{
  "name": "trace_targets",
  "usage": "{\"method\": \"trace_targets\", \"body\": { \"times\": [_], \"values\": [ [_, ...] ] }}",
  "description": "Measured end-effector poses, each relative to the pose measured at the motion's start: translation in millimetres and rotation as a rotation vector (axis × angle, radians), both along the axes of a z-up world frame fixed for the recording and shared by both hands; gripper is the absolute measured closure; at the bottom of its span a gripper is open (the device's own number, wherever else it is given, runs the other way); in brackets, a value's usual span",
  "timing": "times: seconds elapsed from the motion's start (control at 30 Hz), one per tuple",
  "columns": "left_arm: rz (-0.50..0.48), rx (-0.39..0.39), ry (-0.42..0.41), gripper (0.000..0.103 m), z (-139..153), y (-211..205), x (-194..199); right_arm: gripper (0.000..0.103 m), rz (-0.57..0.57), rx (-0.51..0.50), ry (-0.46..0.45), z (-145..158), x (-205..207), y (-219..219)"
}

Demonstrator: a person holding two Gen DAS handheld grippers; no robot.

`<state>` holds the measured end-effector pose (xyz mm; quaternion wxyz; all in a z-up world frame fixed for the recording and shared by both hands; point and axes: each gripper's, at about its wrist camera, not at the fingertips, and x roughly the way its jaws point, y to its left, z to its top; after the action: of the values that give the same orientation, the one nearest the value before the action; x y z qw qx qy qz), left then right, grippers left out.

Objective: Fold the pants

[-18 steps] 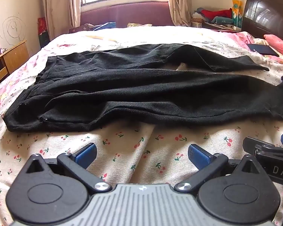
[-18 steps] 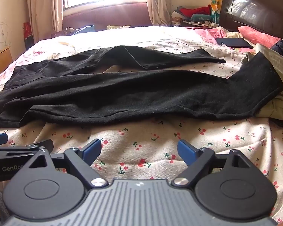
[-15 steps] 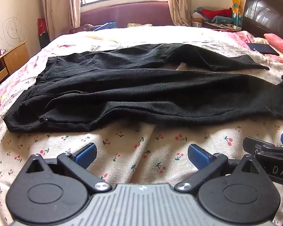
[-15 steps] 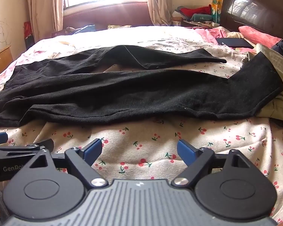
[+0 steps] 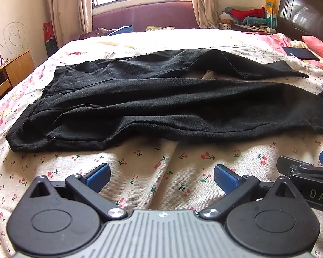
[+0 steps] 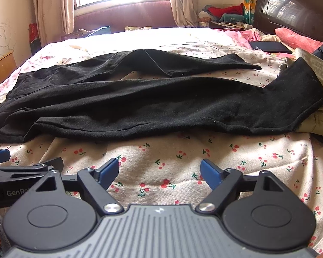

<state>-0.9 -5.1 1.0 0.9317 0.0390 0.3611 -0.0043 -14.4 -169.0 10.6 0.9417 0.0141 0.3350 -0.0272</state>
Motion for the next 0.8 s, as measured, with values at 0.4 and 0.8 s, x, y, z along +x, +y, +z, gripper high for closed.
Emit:
{"method": "trace_targets", "body": {
  "times": [0.4,0.8],
  "values": [
    [0.010,0.013,0.021,0.000,-1.6,0.1,0.4,0.020,0.013,-0.008,-0.027,0.0,-0.1,1.4],
    [0.010,0.004,0.036,0.000,-1.8,-0.1,0.9,0.020,0.008,-0.024,0.003,-1.4,1.2,2.1]
  ]
}}
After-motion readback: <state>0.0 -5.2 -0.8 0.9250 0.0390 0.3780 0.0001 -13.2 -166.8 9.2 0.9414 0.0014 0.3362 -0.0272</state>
